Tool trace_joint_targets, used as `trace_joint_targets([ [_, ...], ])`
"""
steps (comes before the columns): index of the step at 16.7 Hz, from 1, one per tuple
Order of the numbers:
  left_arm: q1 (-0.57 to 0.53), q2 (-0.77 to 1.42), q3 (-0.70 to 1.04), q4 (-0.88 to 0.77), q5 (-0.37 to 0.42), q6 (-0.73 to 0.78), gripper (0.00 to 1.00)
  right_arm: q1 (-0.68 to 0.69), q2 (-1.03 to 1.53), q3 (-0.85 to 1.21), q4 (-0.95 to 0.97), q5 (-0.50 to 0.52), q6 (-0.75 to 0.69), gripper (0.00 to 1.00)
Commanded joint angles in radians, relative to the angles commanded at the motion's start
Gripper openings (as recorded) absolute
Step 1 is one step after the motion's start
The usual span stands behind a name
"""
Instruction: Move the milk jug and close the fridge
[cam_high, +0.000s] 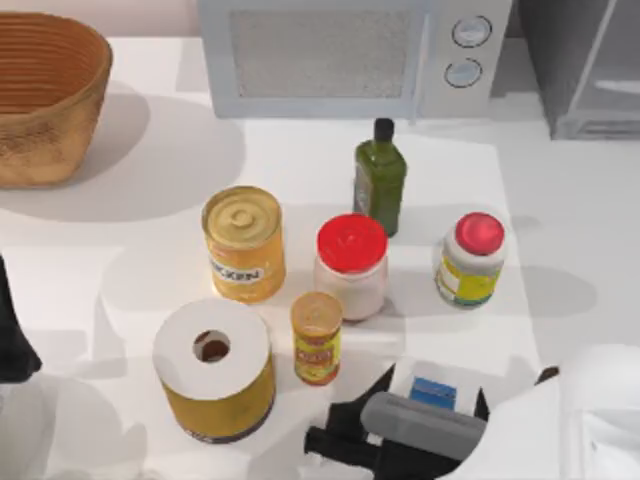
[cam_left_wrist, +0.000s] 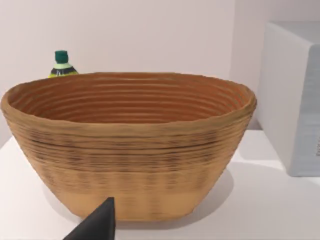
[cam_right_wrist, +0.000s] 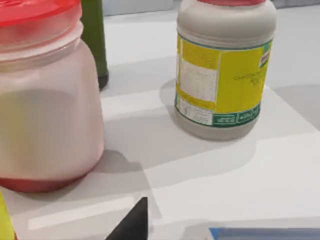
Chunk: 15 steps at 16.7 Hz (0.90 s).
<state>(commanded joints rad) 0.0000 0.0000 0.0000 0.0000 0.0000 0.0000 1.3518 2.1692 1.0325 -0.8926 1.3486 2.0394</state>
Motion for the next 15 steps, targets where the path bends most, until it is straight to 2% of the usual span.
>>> trace_joint_targets([
  [8,0.000,0.000,0.000,0.000,0.000,0.000,1.00,0.000,0.000,0.000,0.000,0.000,0.000,0.02],
  [15,0.000,0.000,0.000,0.000,0.000,0.000,1.00,0.000,0.000,0.000,0.000,0.000,0.000,0.00],
])
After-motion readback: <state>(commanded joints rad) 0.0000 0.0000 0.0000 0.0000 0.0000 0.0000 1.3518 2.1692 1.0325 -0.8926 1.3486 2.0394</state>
